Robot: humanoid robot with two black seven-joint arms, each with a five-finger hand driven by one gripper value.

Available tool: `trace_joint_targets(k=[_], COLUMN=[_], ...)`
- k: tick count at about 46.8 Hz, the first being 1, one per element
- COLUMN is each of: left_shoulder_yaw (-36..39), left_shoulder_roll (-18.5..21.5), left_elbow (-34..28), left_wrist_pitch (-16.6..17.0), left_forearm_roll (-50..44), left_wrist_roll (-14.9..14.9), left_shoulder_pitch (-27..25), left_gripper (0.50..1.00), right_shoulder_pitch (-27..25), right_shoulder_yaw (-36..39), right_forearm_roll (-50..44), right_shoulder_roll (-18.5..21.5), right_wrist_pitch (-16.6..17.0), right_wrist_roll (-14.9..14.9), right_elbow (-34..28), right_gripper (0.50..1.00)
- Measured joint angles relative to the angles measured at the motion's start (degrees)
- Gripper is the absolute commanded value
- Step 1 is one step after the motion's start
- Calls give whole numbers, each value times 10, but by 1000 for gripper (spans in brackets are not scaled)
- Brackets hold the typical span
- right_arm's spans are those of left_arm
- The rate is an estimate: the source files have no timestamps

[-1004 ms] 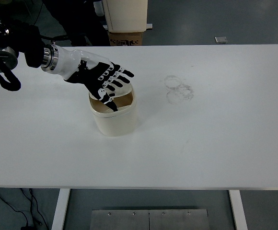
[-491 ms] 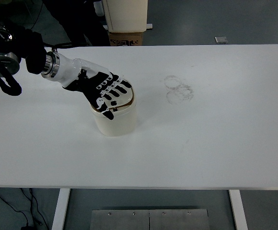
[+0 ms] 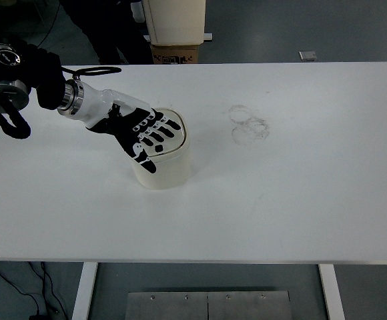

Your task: Close trash bin

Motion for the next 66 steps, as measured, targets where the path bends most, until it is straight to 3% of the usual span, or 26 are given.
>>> trace_joint_targets(k=[32, 51, 66], left_shoulder_yaw=[-1, -14, -108], left_shoulder_roll=[3, 4, 24], left_elbow=[19, 166, 289], left_wrist_pitch=[0, 0, 2], left_forearm_roll=[0, -36, -64], left_wrist_roll=[-1, -23, -68], left_shoulder_pitch=[-4, 8, 97], left_gripper=[1000, 1000, 1000], right_shoulder_pitch=[0, 0, 0], right_shoulder_yaw=[0, 0, 0], right_forearm_roll=[0, 0, 0], right_shoulder_roll=[0, 0, 0], right_wrist_pitch=[0, 0, 0], right_wrist_roll=[0, 0, 0], right_elbow=[0, 0, 0], right_gripper=[991, 991, 991])
